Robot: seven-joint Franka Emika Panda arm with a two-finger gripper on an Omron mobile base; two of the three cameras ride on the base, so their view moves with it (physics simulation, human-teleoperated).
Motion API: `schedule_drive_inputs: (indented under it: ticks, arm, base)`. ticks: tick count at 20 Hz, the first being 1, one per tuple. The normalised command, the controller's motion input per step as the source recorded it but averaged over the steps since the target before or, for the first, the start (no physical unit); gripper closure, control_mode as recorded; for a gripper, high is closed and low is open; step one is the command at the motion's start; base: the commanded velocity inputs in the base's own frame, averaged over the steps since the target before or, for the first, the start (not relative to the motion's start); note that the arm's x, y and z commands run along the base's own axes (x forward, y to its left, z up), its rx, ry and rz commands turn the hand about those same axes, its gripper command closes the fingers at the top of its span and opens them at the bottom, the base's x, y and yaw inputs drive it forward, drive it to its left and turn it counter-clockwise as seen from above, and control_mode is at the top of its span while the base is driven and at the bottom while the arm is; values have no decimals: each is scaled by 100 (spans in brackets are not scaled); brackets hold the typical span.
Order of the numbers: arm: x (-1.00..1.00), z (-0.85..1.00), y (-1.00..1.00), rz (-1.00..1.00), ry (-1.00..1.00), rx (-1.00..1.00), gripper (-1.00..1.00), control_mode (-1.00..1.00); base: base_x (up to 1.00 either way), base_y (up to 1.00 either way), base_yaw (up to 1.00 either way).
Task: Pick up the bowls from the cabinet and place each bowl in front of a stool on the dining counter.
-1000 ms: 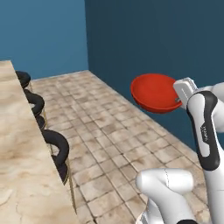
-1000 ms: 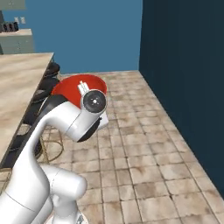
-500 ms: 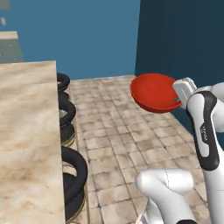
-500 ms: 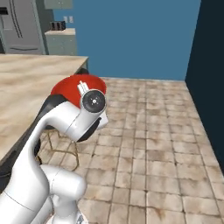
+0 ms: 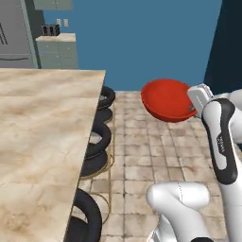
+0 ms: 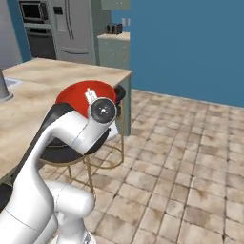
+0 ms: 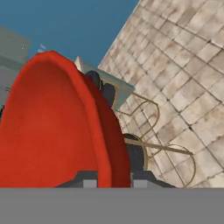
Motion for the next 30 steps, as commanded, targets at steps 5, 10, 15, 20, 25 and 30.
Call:
schedule_drive_inputs:
  ticks: [5, 10, 15, 20, 25, 30]
  arm:
    - [0, 0, 0, 0, 0, 0, 100, 100]
    - [0, 0, 0, 0, 0, 0, 100, 100]
    - [0, 0, 0, 0, 0, 0, 100, 100]
    - [0, 0, 0, 0, 0, 0, 100, 100]
    - [0, 0, 0, 0, 0, 0, 100, 100]
    - [0, 0, 0, 0, 0, 0, 100, 100]
  base:
    - [100, -39, 51]
    - [100, -27, 52]
    - [100, -23, 54]
    - [100, -16, 54]
    - [81, 0, 60]
    - [51, 17, 66]
